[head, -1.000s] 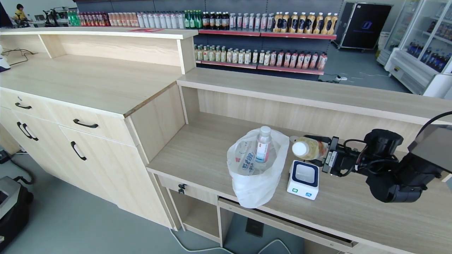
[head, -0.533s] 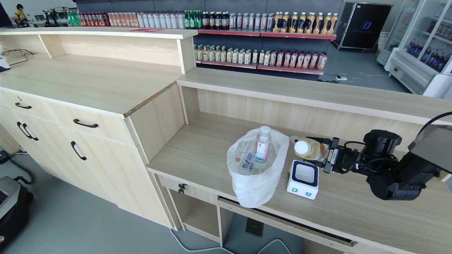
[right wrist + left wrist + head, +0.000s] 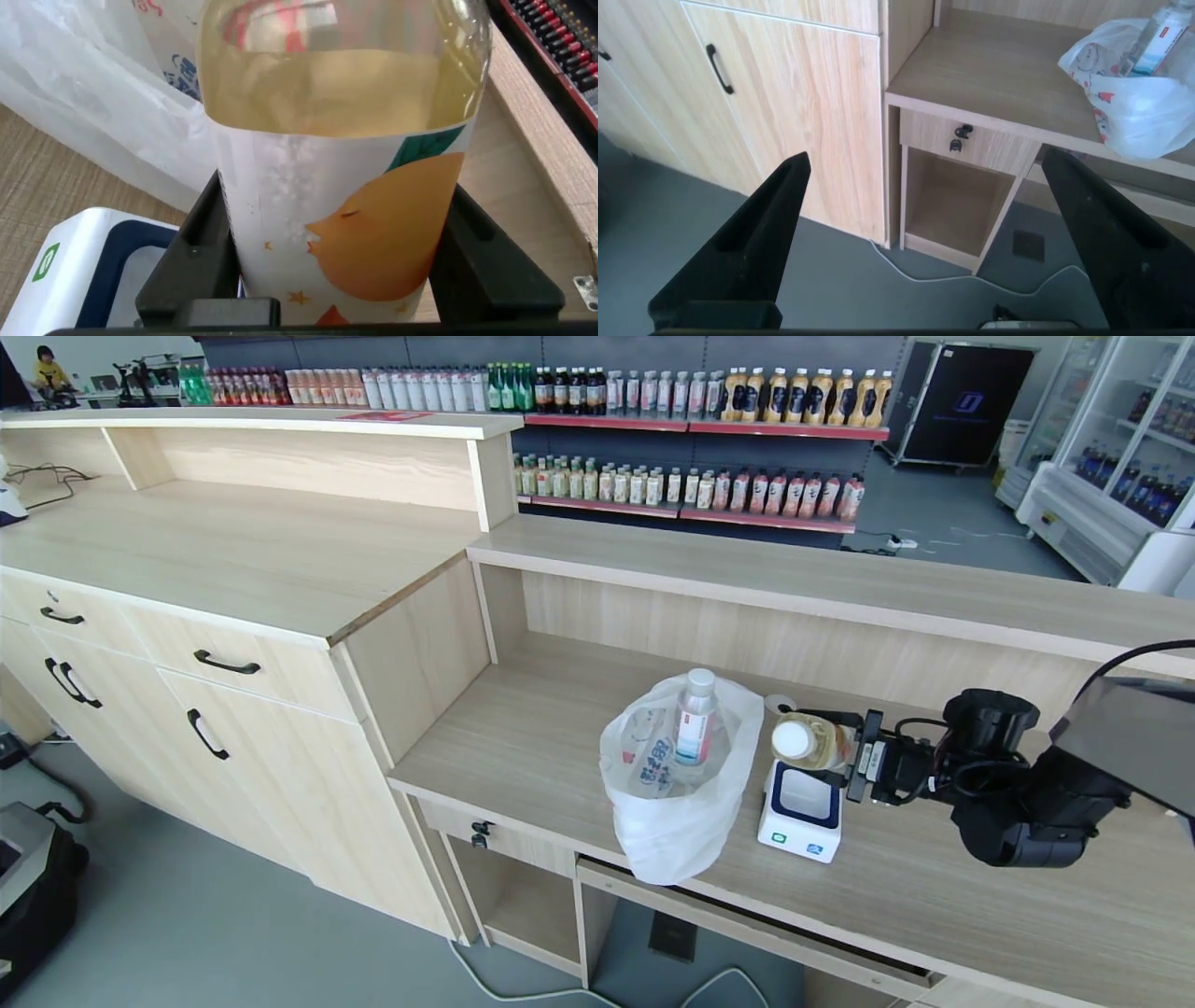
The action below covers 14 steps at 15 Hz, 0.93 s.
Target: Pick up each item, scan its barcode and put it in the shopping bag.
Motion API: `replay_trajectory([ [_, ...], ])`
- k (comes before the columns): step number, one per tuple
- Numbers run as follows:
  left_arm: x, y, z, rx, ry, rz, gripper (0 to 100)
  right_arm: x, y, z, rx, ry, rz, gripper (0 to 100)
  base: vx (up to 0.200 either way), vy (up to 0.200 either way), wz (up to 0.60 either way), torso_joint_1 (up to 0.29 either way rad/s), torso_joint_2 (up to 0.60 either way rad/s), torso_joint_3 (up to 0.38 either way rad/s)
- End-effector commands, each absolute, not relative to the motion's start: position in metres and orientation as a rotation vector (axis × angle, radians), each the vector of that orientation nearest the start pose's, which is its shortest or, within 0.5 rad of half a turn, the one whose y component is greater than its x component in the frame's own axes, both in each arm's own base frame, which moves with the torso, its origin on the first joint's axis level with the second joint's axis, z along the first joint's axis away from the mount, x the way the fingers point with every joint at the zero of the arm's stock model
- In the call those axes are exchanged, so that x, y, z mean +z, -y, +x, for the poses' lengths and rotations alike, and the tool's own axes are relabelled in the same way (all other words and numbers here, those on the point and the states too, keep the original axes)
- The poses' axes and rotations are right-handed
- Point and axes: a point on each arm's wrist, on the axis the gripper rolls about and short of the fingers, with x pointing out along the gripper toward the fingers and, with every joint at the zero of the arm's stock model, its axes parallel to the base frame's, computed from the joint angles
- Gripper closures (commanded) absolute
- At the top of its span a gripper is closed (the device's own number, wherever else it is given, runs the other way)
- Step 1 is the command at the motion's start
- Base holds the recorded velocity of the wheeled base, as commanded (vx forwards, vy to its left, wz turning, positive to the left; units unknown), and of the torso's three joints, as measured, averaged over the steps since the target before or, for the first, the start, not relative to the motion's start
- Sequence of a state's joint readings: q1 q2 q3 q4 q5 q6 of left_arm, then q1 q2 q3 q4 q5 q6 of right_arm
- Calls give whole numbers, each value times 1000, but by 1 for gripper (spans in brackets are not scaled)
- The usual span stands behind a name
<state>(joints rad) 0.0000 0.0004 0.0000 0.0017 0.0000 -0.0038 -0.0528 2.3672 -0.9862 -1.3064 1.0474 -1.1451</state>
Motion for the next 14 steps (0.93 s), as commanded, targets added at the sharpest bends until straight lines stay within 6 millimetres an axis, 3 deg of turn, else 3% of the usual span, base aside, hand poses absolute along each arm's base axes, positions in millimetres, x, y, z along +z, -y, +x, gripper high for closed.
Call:
replay_trajectory([
  [1, 75, 0, -23, 0, -2, -5, 0, 40, 3, 414, 919, 498, -999, 100, 0, 0, 0, 0, 0, 0],
  [14, 75, 0, -23, 0, -2, -5, 0, 24, 0, 426, 928, 509, -1013, 100, 0, 0, 0, 0, 0, 0],
])
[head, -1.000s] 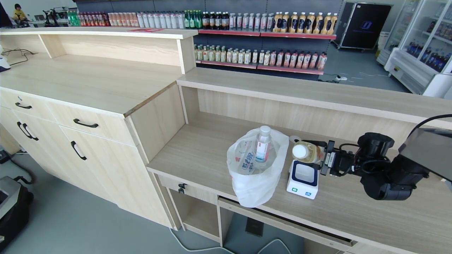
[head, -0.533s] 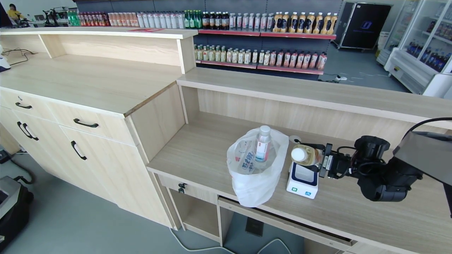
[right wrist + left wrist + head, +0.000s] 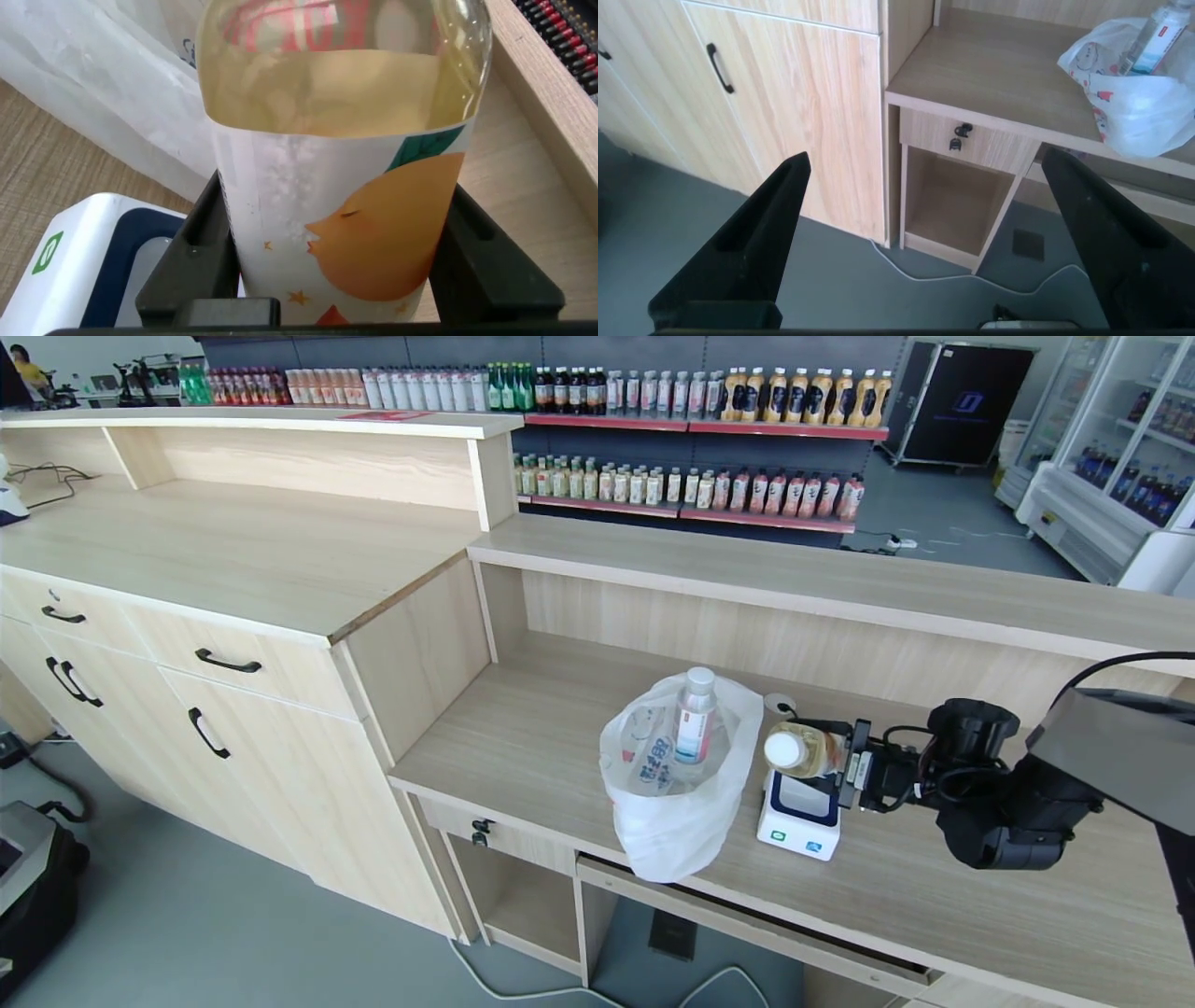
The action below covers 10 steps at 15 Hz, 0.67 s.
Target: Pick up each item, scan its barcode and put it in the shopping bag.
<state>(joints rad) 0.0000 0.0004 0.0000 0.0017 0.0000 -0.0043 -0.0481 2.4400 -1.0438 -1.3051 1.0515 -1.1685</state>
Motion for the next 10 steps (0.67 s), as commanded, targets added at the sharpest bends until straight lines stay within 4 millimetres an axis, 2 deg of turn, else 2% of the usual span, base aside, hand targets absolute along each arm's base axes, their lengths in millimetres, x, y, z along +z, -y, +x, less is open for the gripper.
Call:
replay_trajectory([
  [1, 75, 0, -23, 0, -2, -5, 0, 24, -1, 426, 930, 512, -1014, 100, 0, 0, 0, 0, 0, 0],
  [10, 75, 0, -23, 0, -2, -5, 0, 18, -8, 435, 939, 529, -1015, 100, 0, 0, 0, 0, 0, 0],
])
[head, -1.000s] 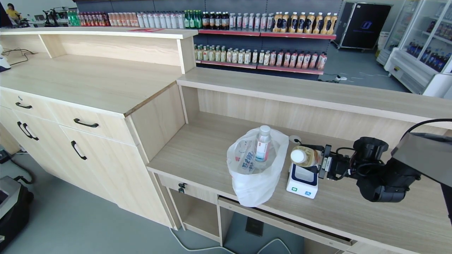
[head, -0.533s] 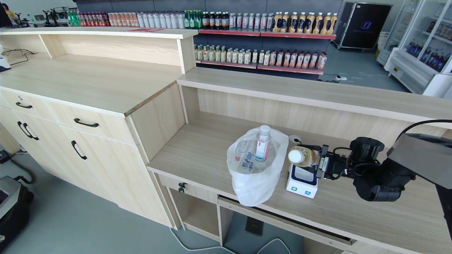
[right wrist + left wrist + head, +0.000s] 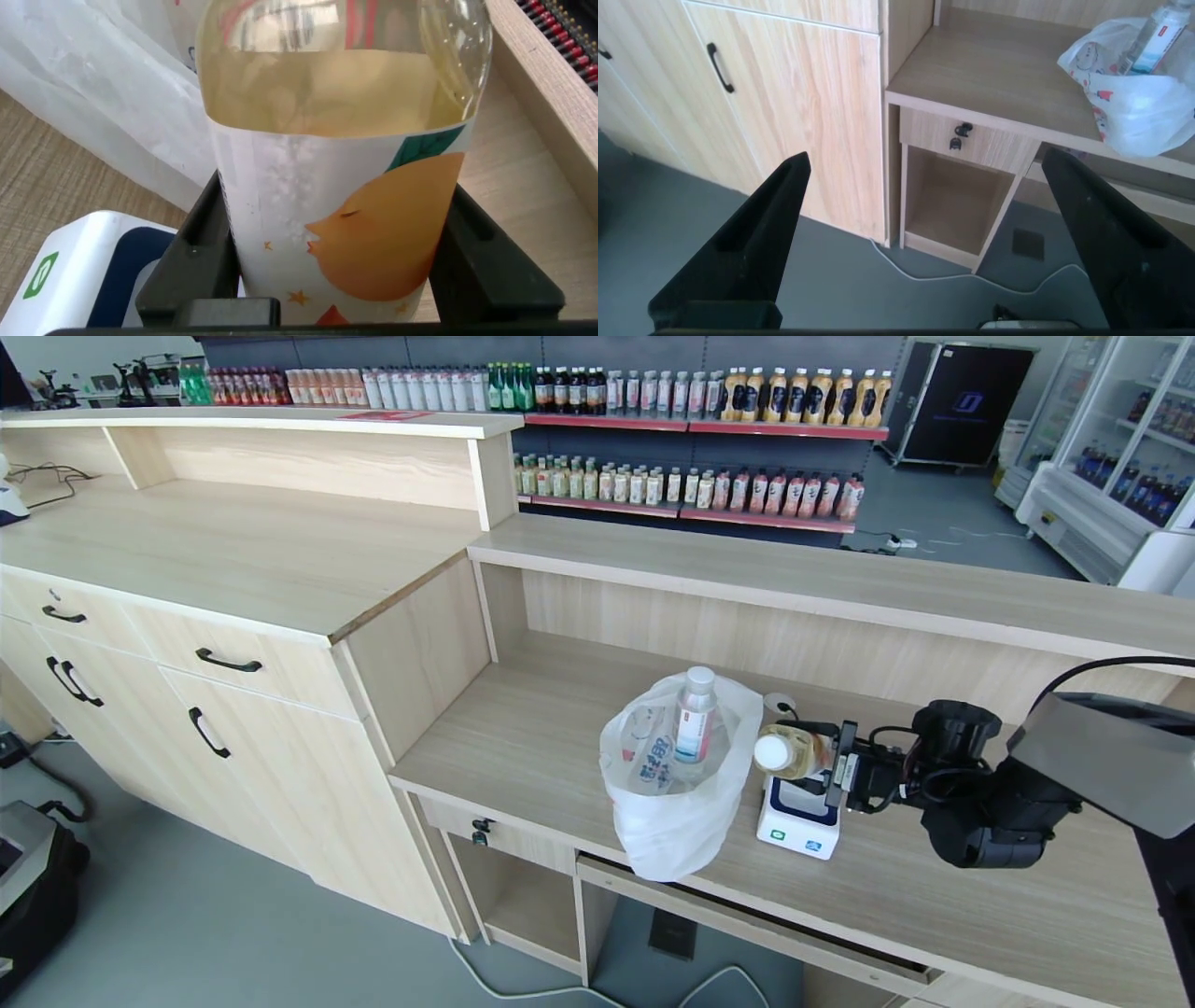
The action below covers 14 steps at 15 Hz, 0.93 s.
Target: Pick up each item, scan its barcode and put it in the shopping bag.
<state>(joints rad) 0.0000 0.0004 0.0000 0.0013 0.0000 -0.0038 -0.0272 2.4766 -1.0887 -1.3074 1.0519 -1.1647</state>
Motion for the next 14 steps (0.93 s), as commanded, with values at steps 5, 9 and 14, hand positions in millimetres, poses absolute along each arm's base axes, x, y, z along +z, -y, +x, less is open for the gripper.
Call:
replay_trajectory([
  [5, 75, 0, -23, 0, -2, -5, 0, 17, -7, 441, 933, 538, -1014, 100, 0, 0, 0, 0, 0, 0],
  [9, 75, 0, -23, 0, -2, -5, 0, 15, -7, 442, 931, 541, -1017, 100, 0, 0, 0, 0, 0, 0],
  [14, 75, 0, -23, 0, -2, -5, 0, 19, -7, 442, 929, 544, -1015, 100, 0, 0, 0, 0, 0, 0],
])
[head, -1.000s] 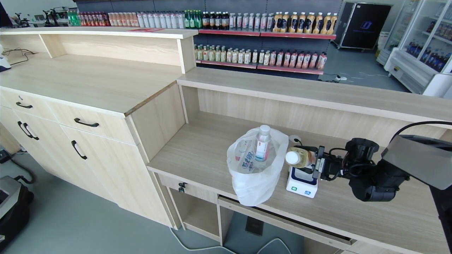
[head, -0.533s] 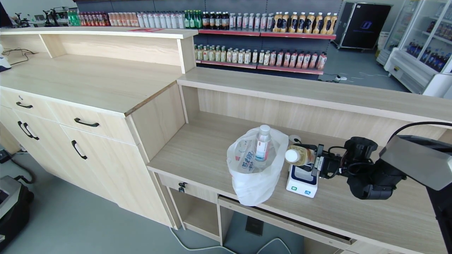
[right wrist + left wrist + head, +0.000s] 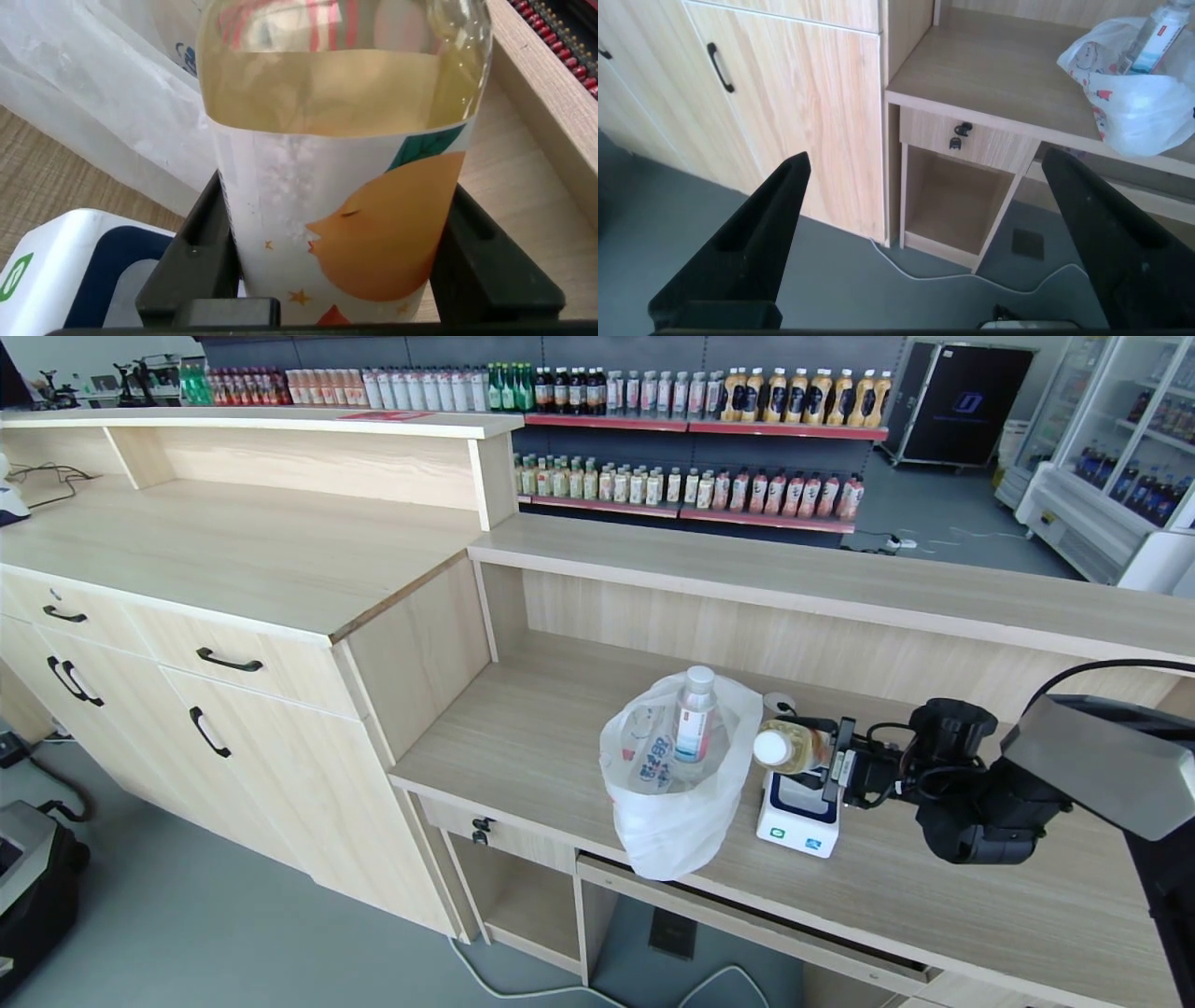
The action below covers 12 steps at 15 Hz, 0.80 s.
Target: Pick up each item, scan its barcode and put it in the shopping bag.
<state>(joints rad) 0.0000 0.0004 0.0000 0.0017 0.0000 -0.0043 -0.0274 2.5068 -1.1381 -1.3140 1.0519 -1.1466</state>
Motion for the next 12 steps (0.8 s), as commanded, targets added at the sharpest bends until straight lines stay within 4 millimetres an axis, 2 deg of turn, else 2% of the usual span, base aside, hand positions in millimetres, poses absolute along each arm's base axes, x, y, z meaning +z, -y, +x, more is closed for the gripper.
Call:
replay_trajectory([
  [1, 75, 0, -23, 0, -2, -5, 0, 26, -7, 442, 926, 546, -1002, 100, 0, 0, 0, 0, 0, 0],
  [4, 75, 0, -23, 0, -2, -5, 0, 62, -4, 429, 923, 516, -924, 100, 0, 0, 0, 0, 0, 0],
  [5, 75, 0, -23, 0, -2, -5, 0, 78, 2, 413, 926, 452, -870, 100, 0, 0, 0, 0, 0, 0],
  [8, 75, 0, -23, 0, -2, -5, 0, 124, 21, 392, 892, 381, -786, 100, 0, 0, 0, 0, 0, 0],
  [9, 75, 0, -23, 0, -2, -5, 0, 149, 34, 381, 862, 331, -694, 100, 0, 0, 0, 0, 0, 0],
  [10, 75, 0, -23, 0, -2, -5, 0, 155, 38, 377, 843, 314, -668, 100, 0, 0, 0, 0, 0, 0],
  [11, 75, 0, -23, 0, -2, -5, 0, 166, 49, 370, 753, 246, -578, 100, 0, 0, 0, 0, 0, 0],
  [12, 75, 0, -23, 0, -2, -5, 0, 168, 57, 367, 691, 205, -527, 100, 0, 0, 0, 0, 0, 0],
])
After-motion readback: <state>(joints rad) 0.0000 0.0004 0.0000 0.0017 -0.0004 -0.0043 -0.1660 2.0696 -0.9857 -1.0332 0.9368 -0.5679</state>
